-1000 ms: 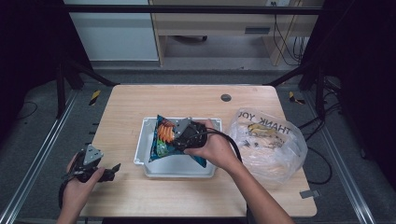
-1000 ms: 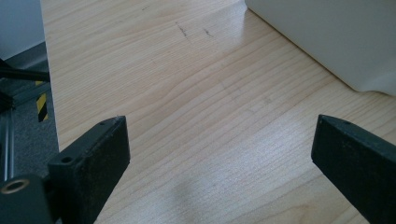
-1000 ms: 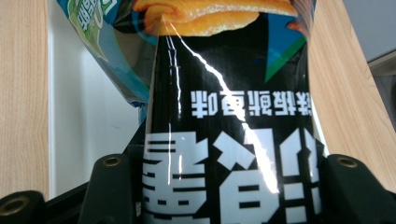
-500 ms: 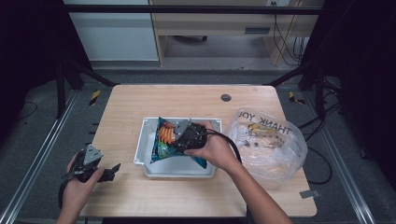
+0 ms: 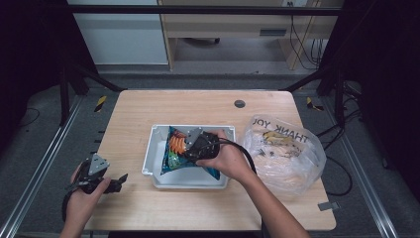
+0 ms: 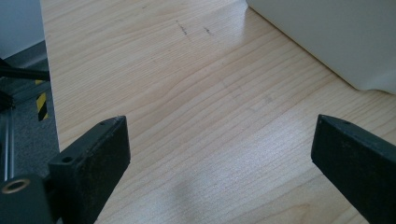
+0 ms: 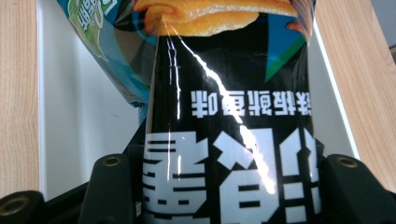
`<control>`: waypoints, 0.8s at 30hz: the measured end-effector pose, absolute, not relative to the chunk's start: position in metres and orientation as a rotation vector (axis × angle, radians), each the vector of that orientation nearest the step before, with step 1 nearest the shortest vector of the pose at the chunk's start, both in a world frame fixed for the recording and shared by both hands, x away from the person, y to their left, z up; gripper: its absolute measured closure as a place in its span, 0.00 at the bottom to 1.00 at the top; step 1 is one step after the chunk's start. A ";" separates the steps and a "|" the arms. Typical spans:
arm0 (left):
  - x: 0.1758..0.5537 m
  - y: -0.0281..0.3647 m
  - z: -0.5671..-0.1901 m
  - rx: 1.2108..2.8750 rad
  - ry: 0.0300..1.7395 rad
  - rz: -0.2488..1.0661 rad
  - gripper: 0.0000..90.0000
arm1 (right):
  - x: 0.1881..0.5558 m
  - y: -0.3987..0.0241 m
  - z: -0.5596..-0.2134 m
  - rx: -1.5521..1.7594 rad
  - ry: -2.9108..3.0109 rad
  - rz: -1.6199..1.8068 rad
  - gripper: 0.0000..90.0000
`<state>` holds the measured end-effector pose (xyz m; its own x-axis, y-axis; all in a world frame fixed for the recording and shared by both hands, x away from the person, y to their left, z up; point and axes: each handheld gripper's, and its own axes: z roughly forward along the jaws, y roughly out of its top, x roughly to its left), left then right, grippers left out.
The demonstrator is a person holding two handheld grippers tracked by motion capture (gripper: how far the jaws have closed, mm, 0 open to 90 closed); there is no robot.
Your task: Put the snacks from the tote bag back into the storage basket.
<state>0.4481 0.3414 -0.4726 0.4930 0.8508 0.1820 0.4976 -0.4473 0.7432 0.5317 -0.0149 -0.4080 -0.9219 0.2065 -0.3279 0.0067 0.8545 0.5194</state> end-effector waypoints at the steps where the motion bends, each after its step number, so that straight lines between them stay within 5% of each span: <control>1: 0.448 0.341 -0.473 2.116 1.103 0.733 0.05 | 0.532 -0.015 -0.408 0.159 2.655 0.742 0.48; 24: 0.448 0.341 -0.473 2.126 1.097 0.729 0.05 | 0.536 -0.011 -0.422 0.146 2.688 0.713 0.48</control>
